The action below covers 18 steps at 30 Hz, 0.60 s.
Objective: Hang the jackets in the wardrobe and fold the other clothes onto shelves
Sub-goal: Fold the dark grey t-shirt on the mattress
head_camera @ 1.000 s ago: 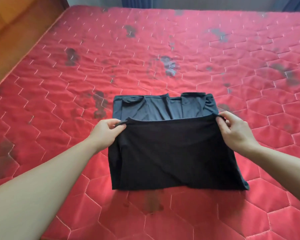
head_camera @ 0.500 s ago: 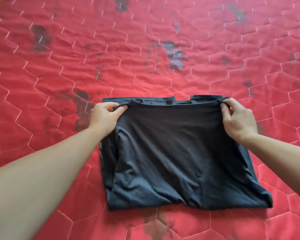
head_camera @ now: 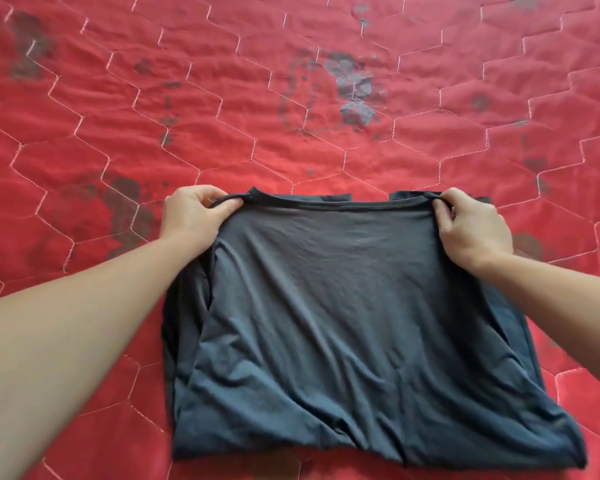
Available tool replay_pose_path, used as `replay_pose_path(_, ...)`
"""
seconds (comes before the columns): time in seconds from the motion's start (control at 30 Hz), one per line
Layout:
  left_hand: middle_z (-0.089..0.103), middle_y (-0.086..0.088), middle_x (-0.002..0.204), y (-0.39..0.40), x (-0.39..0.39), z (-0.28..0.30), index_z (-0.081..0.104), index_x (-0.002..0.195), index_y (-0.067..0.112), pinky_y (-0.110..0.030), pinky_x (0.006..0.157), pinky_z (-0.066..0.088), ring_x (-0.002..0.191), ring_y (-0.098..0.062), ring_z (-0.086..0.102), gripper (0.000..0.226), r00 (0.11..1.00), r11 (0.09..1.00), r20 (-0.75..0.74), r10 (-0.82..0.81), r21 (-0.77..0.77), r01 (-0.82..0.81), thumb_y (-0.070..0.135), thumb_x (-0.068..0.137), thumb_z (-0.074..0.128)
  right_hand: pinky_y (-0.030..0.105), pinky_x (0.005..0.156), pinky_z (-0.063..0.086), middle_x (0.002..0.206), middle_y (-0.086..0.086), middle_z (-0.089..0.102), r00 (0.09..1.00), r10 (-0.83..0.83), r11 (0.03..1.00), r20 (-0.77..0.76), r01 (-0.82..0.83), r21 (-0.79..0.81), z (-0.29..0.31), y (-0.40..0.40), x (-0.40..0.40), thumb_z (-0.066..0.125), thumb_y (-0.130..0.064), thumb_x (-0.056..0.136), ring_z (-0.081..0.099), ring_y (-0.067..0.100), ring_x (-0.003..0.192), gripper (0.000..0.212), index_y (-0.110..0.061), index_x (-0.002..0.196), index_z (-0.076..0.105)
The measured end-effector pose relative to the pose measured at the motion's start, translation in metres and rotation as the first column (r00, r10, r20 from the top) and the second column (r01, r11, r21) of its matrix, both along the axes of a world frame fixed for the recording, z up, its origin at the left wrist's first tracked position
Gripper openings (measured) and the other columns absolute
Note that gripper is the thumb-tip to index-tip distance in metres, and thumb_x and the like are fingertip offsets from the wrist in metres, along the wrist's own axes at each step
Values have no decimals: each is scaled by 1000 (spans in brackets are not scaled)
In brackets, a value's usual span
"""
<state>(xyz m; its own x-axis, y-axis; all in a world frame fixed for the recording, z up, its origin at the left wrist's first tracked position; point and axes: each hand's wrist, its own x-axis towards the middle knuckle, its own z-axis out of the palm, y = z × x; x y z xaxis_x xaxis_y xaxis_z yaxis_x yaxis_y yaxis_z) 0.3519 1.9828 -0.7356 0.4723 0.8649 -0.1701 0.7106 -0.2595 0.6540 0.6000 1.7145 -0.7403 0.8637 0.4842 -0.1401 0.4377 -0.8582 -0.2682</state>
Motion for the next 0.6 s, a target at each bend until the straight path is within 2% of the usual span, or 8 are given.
replay_pose_path(0.2,67,2,78,4,2,-19,69,80,24,-24,75,41,79,-17,62,13,998,998,6,68,16,-68,35,81,76,42,76,41,105,24,64,998,-62,998,-4,62,8,-7,5,3,43,-41,99,58,46,97,29,-17,102,59)
replay_pose_path(0.3,66,4,77,1,4,-19,69,79,24,-25,77,41,79,-16,60,18,997,996,19,80,46,-80,41,82,74,42,80,44,102,18,66,997,-76,996,-21,77,43,-6,4,7,46,-47,96,59,42,99,31,-20,102,59)
replay_pose_path(0.4,65,0,88,2,-2,-16,68,93,20,-25,81,39,87,-16,56,18,992,984,59,109,132,-116,36,91,62,39,81,42,100,14,67,990,-114,981,-87,125,145,-2,0,13,45,-49,95,60,37,99,32,-20,105,55)
replay_pose_path(0.43,64,-5,98,4,-5,-17,66,101,18,-25,84,37,95,-19,55,17,995,982,29,92,164,-95,31,93,58,40,82,42,103,16,66,992,-97,987,-81,106,117,-2,-1,16,45,-45,96,59,38,100,29,-21,111,53)
replay_pose_path(0.5,58,-10,112,6,-11,-21,62,108,19,-32,90,38,106,-29,54,19,992,984,-123,23,176,-1,29,94,54,43,82,44,107,22,64,998,-14,999,-57,12,-40,-2,-3,18,46,-41,95,59,43,100,29,-22,117,49)
replay_pose_path(0.6,58,-14,112,7,-13,-21,55,104,18,-43,86,41,103,-40,54,18,947,980,-315,-58,165,115,33,97,49,43,76,42,105,28,62,998,35,987,-42,-41,-155,-1,2,21,44,-41,97,58,47,97,30,-13,107,50)
